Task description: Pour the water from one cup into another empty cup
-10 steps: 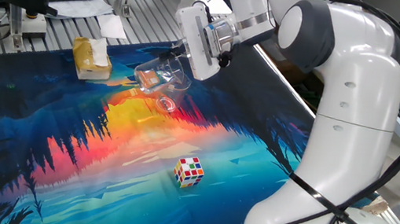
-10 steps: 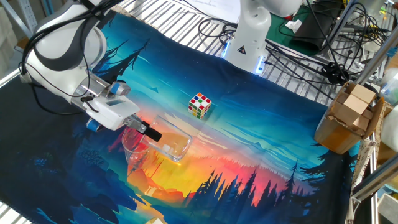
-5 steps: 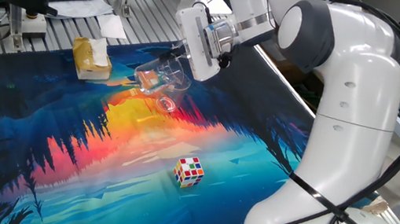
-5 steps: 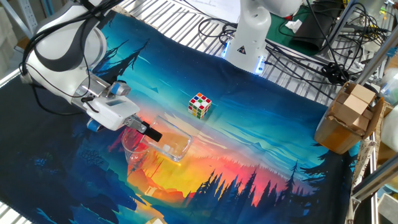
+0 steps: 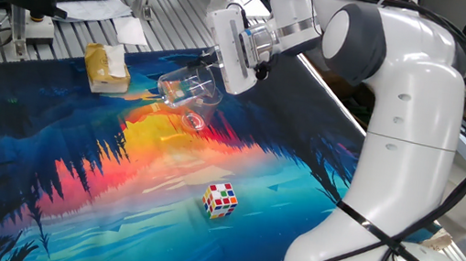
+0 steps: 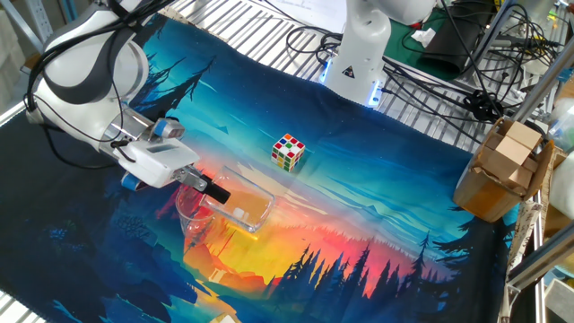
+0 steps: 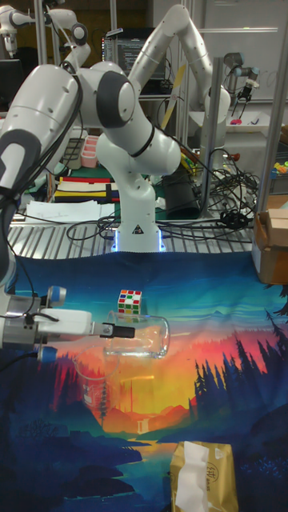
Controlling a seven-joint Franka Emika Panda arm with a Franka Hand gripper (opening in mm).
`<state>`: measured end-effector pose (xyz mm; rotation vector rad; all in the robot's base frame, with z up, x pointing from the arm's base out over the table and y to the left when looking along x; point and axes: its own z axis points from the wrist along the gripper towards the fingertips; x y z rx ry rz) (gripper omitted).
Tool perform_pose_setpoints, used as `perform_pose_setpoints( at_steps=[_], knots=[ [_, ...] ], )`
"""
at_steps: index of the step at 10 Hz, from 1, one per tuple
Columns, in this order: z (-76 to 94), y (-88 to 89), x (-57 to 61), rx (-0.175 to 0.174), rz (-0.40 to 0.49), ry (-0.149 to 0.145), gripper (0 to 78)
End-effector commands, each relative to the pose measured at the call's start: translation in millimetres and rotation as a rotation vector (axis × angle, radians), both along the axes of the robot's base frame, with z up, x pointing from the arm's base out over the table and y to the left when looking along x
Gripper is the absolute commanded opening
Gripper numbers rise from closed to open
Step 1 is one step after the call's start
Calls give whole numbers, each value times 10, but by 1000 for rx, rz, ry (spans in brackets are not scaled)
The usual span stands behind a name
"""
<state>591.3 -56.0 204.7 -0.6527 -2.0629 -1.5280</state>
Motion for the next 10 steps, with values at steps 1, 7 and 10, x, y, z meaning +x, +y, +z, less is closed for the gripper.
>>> perform_pose_setpoints(
  at_steps=[1, 7, 10],
  knots=[
    [18, -8, 10, 13, -4, 6, 12],
    [16, -12, 12, 30, -7, 16, 12],
    [15, -14, 13, 41, -10, 23, 12]
  ],
)
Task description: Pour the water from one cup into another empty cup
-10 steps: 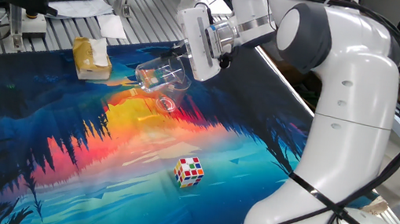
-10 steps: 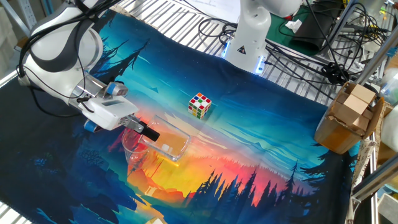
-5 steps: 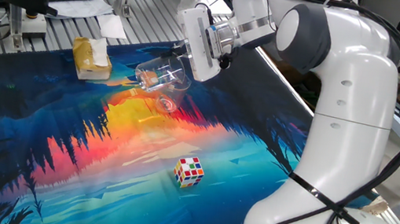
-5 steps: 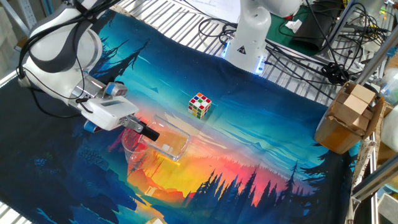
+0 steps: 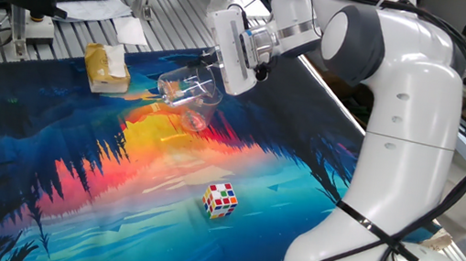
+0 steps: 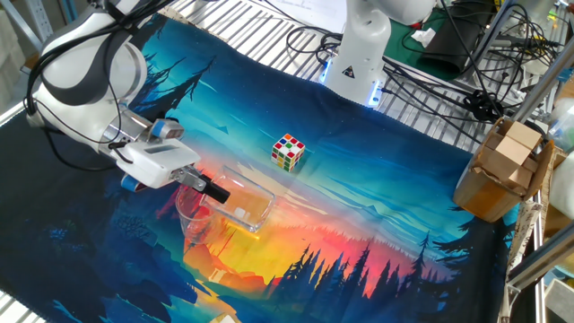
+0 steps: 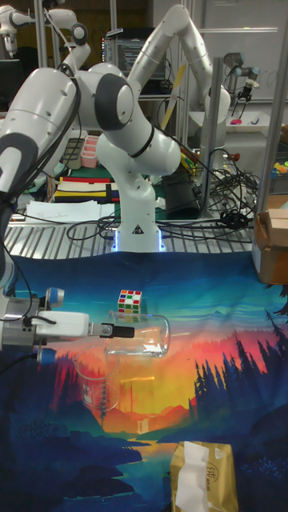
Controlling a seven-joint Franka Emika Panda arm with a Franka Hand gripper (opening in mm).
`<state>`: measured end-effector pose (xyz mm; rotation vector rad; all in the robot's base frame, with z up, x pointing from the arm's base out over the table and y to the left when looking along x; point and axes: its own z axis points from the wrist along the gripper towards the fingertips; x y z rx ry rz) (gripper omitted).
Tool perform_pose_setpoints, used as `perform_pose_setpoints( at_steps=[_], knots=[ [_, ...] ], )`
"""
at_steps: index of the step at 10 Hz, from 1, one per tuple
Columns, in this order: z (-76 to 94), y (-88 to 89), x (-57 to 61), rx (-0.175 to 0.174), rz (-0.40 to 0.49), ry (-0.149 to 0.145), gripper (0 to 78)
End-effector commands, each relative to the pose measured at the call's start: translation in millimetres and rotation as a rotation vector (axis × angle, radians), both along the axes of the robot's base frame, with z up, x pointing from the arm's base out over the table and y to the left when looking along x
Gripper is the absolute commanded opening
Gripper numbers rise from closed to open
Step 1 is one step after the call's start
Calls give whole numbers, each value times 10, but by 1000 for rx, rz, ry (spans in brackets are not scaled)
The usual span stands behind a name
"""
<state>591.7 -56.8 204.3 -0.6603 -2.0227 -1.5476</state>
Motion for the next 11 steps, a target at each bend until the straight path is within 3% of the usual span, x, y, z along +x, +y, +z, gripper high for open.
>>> perform_pose_setpoints(
  at_steps=[1, 11],
  knots=[
    [19, -6, 9, 15, -4, 8, 12],
    [19, -8, 9, 47, -12, 25, 12]
  ],
)
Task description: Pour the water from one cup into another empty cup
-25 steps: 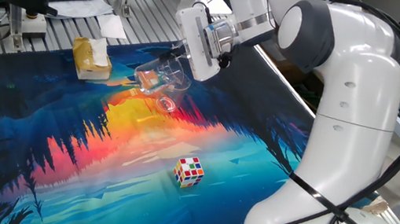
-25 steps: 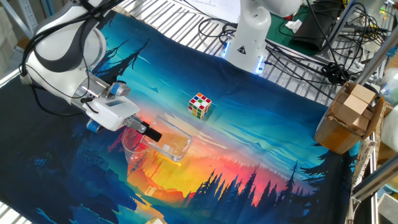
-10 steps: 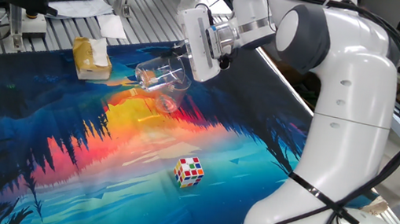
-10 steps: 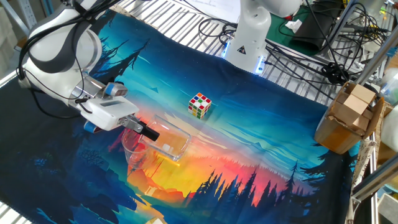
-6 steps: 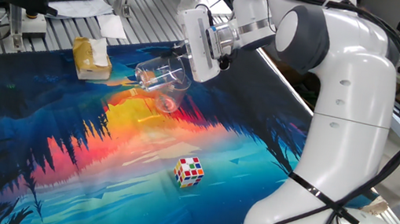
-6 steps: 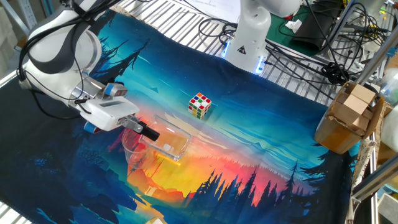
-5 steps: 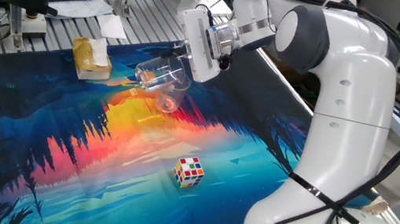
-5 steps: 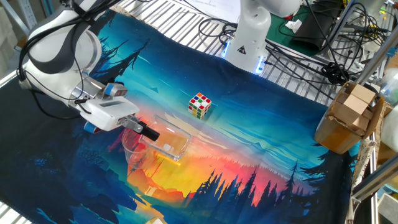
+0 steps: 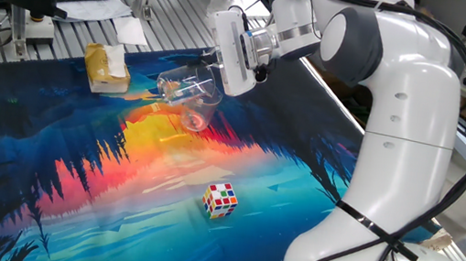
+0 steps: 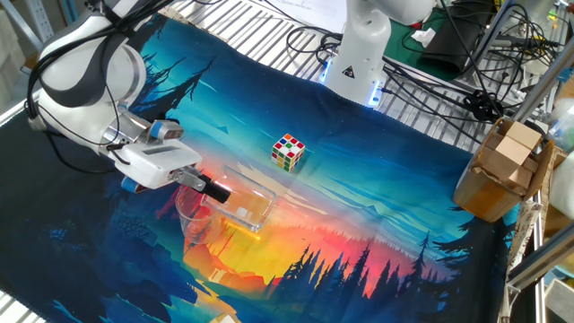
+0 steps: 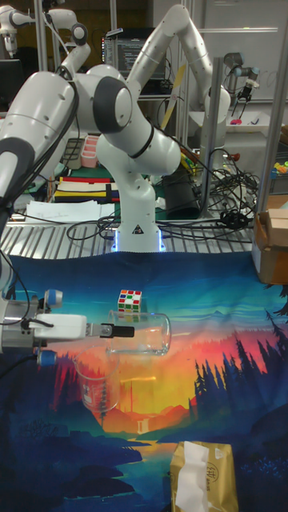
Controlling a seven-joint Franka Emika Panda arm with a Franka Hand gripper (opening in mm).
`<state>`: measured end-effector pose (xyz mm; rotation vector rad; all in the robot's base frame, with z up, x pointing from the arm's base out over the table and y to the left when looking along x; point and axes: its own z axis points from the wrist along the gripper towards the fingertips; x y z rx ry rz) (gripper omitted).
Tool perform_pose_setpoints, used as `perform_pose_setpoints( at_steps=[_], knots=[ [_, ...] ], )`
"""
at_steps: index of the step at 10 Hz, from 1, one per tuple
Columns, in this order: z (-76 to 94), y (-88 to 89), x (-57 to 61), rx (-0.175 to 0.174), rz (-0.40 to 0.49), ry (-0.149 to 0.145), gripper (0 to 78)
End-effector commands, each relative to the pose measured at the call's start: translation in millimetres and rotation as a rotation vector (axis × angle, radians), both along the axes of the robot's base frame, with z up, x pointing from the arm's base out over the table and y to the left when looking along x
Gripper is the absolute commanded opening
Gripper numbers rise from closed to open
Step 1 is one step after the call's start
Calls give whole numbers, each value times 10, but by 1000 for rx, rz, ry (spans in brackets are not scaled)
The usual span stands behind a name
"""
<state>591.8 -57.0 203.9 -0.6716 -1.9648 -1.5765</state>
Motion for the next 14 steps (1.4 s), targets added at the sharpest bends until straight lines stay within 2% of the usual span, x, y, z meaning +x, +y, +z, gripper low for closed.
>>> perform_pose_setpoints(
  at_steps=[1, 5, 14],
  knots=[
    [23, -7, 9, 8, -2, 3, 12],
    [29, -17, 9, 24, -4, 16, 12],
    [10, -99, 36, 44, -5, 25, 12]
  ],
)
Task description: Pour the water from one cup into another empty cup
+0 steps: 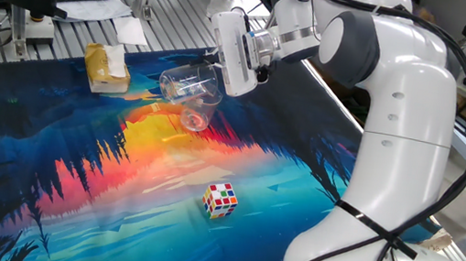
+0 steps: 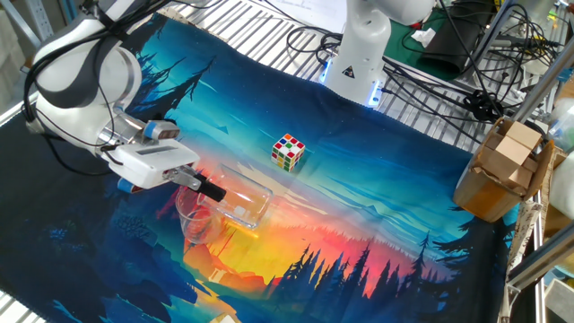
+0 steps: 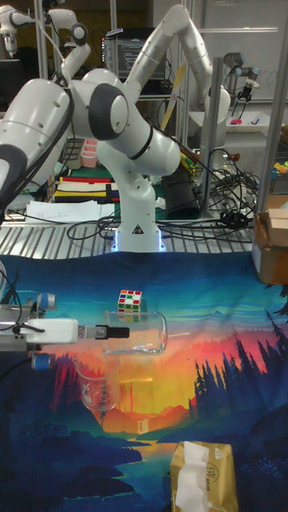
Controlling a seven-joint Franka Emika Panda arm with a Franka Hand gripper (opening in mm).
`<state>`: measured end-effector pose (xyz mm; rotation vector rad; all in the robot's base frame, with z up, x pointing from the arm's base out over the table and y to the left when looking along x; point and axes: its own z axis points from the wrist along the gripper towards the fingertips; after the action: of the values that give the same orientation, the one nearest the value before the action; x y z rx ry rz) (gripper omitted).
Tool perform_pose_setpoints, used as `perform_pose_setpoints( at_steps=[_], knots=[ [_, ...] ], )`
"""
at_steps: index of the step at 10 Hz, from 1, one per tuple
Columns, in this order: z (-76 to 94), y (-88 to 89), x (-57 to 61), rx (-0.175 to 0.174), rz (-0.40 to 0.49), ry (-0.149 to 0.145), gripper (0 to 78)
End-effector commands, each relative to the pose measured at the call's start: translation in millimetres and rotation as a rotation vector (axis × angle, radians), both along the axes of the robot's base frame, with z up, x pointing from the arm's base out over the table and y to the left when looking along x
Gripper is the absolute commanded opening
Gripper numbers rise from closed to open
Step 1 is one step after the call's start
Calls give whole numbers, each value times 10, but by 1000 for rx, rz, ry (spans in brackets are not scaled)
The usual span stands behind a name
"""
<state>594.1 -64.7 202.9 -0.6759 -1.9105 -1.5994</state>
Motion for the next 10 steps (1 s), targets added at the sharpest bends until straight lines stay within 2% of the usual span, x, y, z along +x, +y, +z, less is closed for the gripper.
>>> perform_pose_setpoints(
  at_steps=[1, 8, 10],
  knots=[
    [21, -23, 14, 7, -3, 5, 12],
    [20, -24, 14, 30, -16, 21, 12],
    [20, -25, 15, 46, -25, 26, 12]
  ],
)
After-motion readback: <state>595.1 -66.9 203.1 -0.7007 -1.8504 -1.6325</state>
